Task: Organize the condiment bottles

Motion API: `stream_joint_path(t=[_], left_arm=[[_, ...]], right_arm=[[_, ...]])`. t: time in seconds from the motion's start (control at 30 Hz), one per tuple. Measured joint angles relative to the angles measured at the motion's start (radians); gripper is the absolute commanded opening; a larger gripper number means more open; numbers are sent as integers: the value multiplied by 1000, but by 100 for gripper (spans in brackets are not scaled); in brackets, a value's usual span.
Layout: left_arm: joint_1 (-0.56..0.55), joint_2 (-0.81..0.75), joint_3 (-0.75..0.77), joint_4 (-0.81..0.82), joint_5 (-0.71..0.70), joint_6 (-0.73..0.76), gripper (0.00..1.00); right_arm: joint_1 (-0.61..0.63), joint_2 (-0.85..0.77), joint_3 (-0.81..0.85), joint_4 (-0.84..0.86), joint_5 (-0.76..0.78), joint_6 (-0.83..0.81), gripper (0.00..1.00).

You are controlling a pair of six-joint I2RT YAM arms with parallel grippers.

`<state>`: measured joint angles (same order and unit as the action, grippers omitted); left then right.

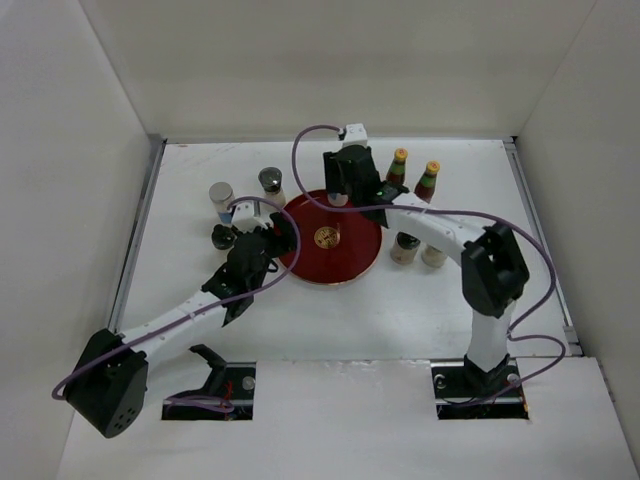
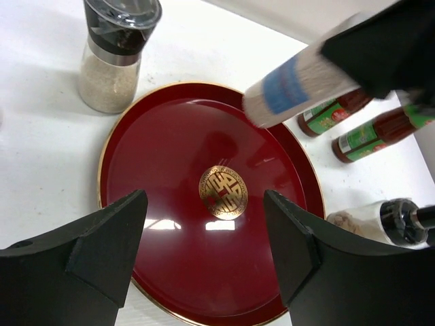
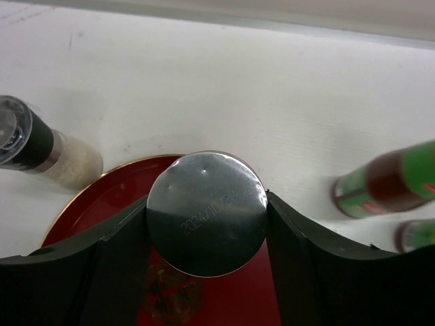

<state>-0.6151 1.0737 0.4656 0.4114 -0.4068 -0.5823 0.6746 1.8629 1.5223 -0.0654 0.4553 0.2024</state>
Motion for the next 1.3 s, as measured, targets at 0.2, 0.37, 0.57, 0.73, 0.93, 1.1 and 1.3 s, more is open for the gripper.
stream_joint_path(t=[0.2,0.37,0.57,0.73,0.93,1.1,1.3], left_arm=[[21,-8,-6,4,-1,-5,67],[26,-8,-6,4,-1,-6,68],[39,-1,-2,-12,-11,-4,70],[47,65,90,-97,-56,7,76],[92,253,354,-200,-98,33,80],[160,439,529,-256,-108,53,82],[198,603,654,-349,-103,73,83]], right_arm=[[8,141,50,24,-29,2,55],[6,146,59,30,-34,12,87],[6,125,40,82,-41,25,100],[7,-54,-106,106,-46,49,100],[12,-343,-324,194,-47,105,76],[42,-458,-528,277,-52,158,44],[65,-500,-652,286,-93,200,95]])
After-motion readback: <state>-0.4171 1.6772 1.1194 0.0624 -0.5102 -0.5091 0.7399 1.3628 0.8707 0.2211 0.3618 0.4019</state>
